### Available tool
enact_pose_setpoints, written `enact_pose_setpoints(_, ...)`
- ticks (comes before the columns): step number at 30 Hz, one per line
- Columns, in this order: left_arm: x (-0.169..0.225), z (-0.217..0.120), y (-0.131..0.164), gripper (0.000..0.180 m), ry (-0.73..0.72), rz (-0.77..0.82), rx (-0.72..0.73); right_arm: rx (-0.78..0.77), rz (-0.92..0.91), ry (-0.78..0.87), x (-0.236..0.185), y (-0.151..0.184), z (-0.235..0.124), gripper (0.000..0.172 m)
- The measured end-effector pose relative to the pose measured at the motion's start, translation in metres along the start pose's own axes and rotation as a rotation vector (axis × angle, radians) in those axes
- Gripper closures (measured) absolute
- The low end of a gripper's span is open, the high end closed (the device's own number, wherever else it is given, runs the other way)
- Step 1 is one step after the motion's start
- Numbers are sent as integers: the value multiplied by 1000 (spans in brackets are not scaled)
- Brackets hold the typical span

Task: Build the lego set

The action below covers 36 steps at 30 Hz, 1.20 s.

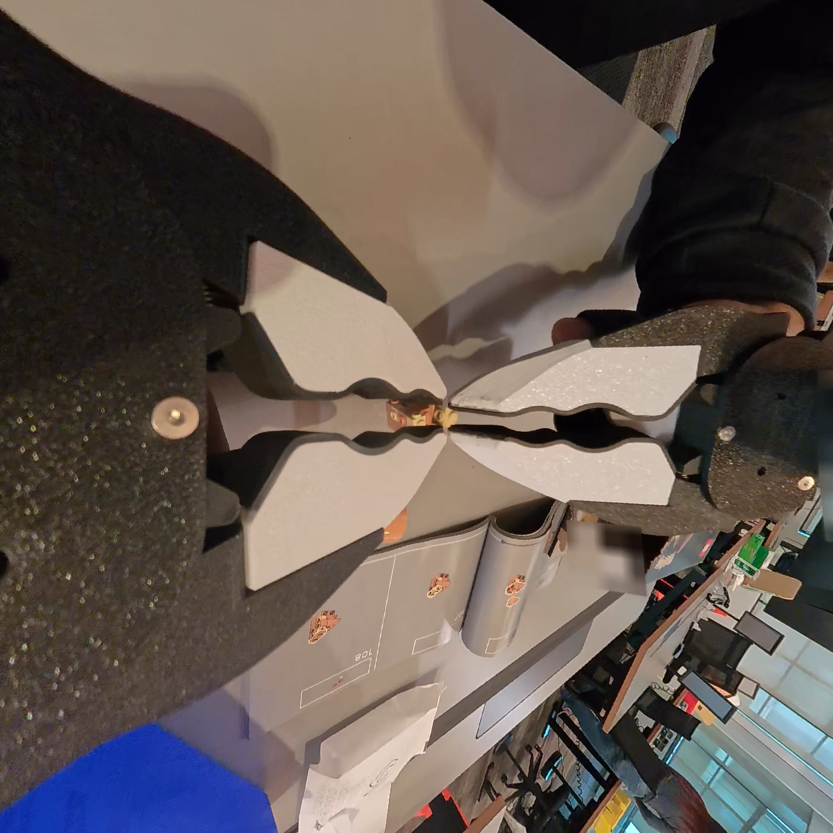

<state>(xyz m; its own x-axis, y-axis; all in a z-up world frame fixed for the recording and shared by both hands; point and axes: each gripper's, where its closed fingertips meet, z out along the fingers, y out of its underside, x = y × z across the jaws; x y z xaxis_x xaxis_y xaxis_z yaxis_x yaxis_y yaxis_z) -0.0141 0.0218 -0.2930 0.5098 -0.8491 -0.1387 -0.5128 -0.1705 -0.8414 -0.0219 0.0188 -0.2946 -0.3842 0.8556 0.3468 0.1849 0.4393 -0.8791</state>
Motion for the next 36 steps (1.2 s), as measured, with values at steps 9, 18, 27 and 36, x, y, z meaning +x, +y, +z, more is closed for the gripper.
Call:
enact_pose_setpoints(9, -1, -4, 3, 164, 31, -49, 8, 3, 16, -5, 2, 1, -1, 164)
enact_pose_setpoints(18, -16, 7, 59, 147, -57, -132, -272, -6, 22, 11, 7, 4, -4, 164)
enact_pose_setpoints(27, -12, 19, 65, 162, -61, -134, -280, -18, 22, 14, 7, 7, -4, 164)
enact_pose_setpoints(36, 7, 13, 33, 163, 53, 6, -115, 58, 75, -49, 0, -5, -6, 164)
